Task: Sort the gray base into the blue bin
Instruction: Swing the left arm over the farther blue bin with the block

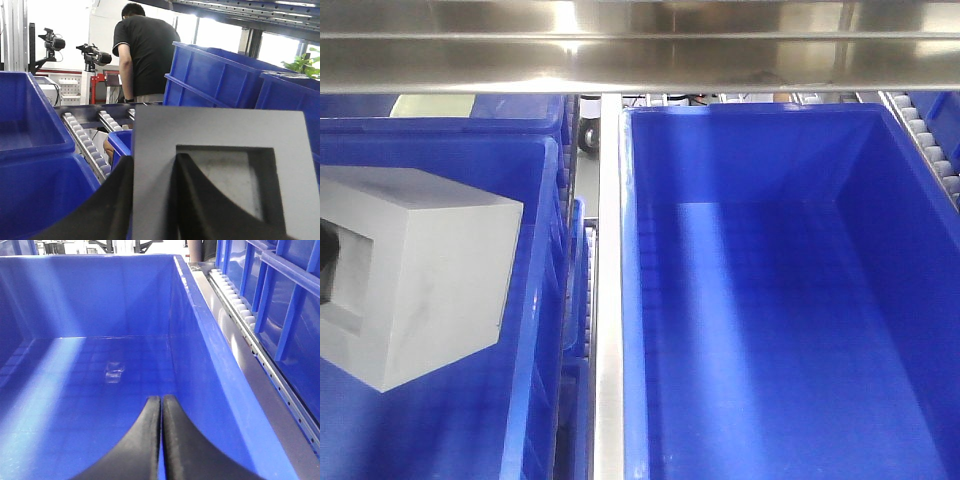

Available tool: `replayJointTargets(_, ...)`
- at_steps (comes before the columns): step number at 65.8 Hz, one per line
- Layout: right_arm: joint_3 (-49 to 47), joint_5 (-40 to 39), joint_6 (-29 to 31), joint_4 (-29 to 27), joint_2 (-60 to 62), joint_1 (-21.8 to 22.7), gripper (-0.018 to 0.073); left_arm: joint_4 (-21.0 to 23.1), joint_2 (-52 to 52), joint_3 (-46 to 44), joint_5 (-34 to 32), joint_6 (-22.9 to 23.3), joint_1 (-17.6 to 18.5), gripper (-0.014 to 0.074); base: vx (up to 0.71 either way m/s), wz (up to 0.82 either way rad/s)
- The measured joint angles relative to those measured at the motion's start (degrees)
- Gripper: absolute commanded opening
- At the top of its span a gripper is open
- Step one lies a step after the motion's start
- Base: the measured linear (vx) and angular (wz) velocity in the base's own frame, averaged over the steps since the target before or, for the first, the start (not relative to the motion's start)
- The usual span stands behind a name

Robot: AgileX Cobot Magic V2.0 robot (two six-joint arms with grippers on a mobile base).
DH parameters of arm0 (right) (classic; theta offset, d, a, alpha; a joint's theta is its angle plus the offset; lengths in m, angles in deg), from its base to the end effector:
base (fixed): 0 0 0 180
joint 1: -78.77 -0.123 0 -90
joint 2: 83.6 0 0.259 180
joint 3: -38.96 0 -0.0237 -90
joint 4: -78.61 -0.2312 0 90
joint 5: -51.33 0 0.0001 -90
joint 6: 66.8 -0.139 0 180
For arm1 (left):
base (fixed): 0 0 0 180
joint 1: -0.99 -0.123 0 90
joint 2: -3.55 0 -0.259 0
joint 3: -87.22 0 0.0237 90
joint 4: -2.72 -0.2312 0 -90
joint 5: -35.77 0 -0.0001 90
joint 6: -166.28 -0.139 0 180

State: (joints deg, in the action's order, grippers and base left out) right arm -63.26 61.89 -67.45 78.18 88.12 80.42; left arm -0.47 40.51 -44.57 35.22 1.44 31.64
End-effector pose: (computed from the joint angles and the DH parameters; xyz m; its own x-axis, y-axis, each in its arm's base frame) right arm 0.1107 -0.0030 0.1837 -0.1147 0.0220 -0.9932 0.0296 0.9994 0.0188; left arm 0.1375 -0.0815 0.3347 -0.0269 -0.2251 -0.9740 0.5159 0.8314 -0.2064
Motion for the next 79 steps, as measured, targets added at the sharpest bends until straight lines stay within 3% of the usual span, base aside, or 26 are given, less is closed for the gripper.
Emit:
replayJointTargets(62,0.00,-0.03,0.00,0.00,0.00,0.00,-0.0005,0.18,0.22,0.00,-0.90,0.00,0.08,-0.0007,0.00,0.00)
replayJointTargets(71,0.00,-0.03,0.00,0.00,0.00,0.00,-0.0005,-1.62,4.25,-1.12,-2.72,0.00,2.74,-0.0007,0.00,0.00)
replayJointTargets(79,0.00,-0.06,0.00,0.00,0.00,0.00,-0.0005,-2.81,10.95,-3.62,-4.21,0.00,7.94,-0.0007,0.00,0.00)
